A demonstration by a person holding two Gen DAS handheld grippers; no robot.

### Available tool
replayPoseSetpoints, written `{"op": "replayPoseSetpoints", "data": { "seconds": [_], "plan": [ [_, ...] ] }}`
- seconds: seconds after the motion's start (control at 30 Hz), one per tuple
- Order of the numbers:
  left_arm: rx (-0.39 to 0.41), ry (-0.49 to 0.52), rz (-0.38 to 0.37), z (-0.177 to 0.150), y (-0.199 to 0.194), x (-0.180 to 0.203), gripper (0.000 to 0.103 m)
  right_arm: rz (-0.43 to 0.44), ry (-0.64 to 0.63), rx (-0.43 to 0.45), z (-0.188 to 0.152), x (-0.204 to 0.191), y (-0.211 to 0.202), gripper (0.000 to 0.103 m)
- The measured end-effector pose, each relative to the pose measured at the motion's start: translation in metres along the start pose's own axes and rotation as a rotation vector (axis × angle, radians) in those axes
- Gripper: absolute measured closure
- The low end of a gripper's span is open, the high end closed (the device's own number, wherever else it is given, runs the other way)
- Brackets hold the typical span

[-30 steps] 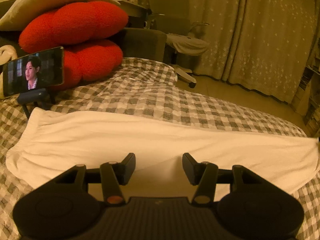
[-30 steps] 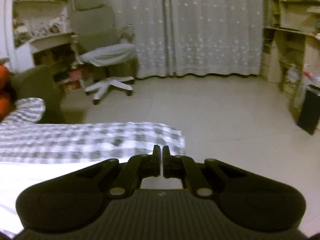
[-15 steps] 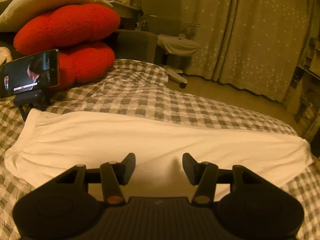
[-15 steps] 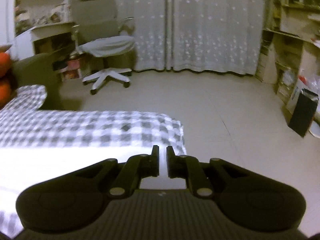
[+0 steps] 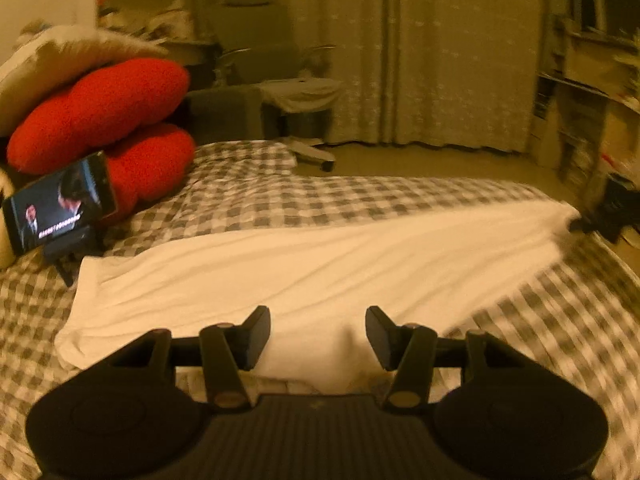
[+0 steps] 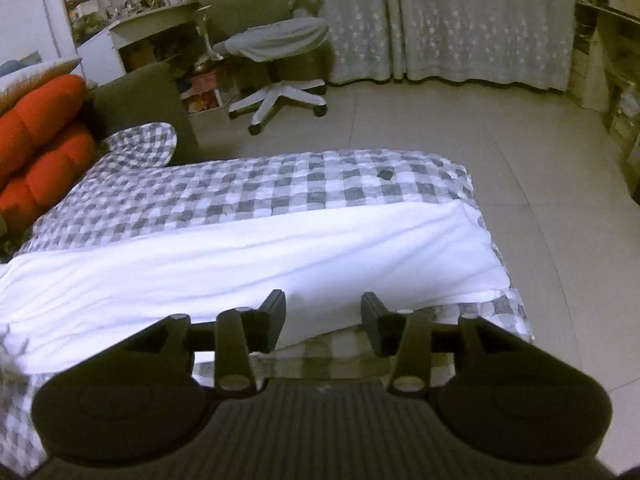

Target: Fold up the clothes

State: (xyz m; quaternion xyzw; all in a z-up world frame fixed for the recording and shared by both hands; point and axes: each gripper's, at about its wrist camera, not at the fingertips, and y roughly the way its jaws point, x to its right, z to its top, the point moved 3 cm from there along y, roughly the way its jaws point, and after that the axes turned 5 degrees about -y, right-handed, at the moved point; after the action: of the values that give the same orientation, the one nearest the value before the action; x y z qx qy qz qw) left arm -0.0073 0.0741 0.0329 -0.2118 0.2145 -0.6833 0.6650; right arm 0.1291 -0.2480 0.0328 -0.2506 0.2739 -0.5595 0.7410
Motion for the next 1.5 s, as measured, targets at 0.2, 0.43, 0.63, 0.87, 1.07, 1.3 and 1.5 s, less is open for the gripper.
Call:
{"op": "replayPoseSetpoints", "data": {
  "seconds": [0.2,0.43,0.63,0.87,1.07,1.3,1.5],
  "plan": [
    [-0.065,0.105,-0.030,-0.018,-0.001,0.007,0.103,0.051,0.092,-0.040,-0.016,0.000,-0.003,0.057],
    [-0.108,0.128,-0.027,-0.022,0.018,0.013,0.091,0.031,-0.015,-0.056,-0.026,-0.008,-0.004,0.057],
    [-0.094,0.130,-0.022,-0.021,0.022,0.014,0.081,0.012,-0.068,-0.044,-0.028,-0.014,-0.002,0.057],
    [-0.072,0.153,-0.041,-0.021,0.023,0.020,0.057,0.011,-0.060,-0.027,-0.025,-0.012,0.001,0.057],
    [-0.069,0.132,-0.016,-0.019,0.028,0.018,0.078,0.001,-0.063,-0.010,-0.025,-0.015,0.003,0.057],
    [-0.103,-0.015,-0.079,-0.014,0.030,-0.007,0.098,0.003,-0.039,-0.010,-0.025,-0.010,0.004,0.057],
    [-0.113,-0.090,-0.135,-0.012,0.026,-0.016,0.099,0.075,-0.095,-0.030,-0.027,-0.024,0.001,0.057]
  ]
}}
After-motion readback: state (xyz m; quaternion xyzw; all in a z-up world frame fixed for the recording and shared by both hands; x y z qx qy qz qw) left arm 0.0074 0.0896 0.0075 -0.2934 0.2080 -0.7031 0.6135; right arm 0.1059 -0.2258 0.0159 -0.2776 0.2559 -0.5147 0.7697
